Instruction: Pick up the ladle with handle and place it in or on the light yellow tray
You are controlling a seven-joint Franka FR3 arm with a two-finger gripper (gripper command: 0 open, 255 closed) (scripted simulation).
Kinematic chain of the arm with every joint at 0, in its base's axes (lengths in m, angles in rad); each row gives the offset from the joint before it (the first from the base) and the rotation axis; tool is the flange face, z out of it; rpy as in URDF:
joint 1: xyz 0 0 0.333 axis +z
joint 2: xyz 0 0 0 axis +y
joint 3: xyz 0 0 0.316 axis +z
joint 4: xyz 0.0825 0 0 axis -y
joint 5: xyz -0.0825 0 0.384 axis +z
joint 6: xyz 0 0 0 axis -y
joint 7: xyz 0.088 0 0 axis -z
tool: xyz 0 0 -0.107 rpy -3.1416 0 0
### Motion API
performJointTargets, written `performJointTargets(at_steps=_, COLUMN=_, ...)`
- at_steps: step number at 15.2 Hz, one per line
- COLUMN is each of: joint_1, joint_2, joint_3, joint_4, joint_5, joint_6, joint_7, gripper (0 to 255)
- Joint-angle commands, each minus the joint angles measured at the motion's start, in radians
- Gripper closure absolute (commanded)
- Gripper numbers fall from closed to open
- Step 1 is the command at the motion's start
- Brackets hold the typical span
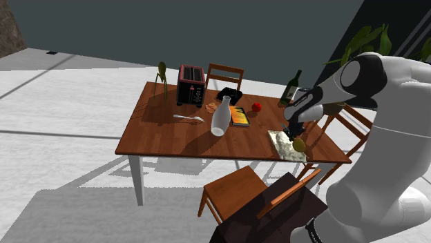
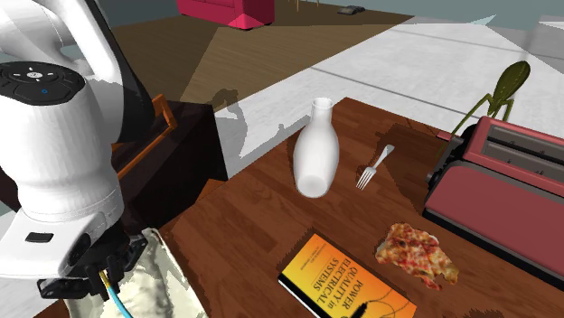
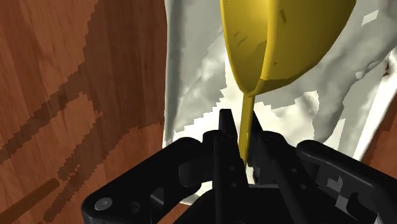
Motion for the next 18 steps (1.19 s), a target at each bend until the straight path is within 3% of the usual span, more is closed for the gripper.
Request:
performJointTargets(at_steps=1, joint_1=-0.001, joint_2=0.005, joint_3=0.0, joint_4=-0.001, joint_5=0.0, joint_6=0.003, joint_7=0.0, gripper=255)
performJointTargets(at_steps=4, joint_1=-0.001, joint_2=0.005, joint_3=0.0, joint_4=-0.001, joint_5=0.0, joint_6=0.003, joint_7=0.0, gripper=255)
performJointTargets(at_steps=5, joint_1=-0.001, joint_2=0.005, joint_3=0.0, joint_4=-0.001, joint_5=0.0, joint_6=0.003, joint_7=0.0, gripper=0)
performJointTargets(at_steps=10, joint_1=-0.001, joint_2=0.005, joint_3=0.0, joint_4=-0.001, joint_5=0.0, joint_6=0.003, joint_7=0.0, gripper=0)
performJointTargets(at_steps=14, joint_1=0.025, joint_2=-0.102, joint_3=0.001, joint_4=-0.007, joint_5=-0.004, joint_6=-0.1, joint_7=0.003, gripper=0)
performJointTargets(at_steps=18, joint_1=0.025, joint_2=-0.102, joint_3=0.001, joint_4=-0.007, joint_5=-0.004, joint_6=-0.1, joint_7=0.003, gripper=0)
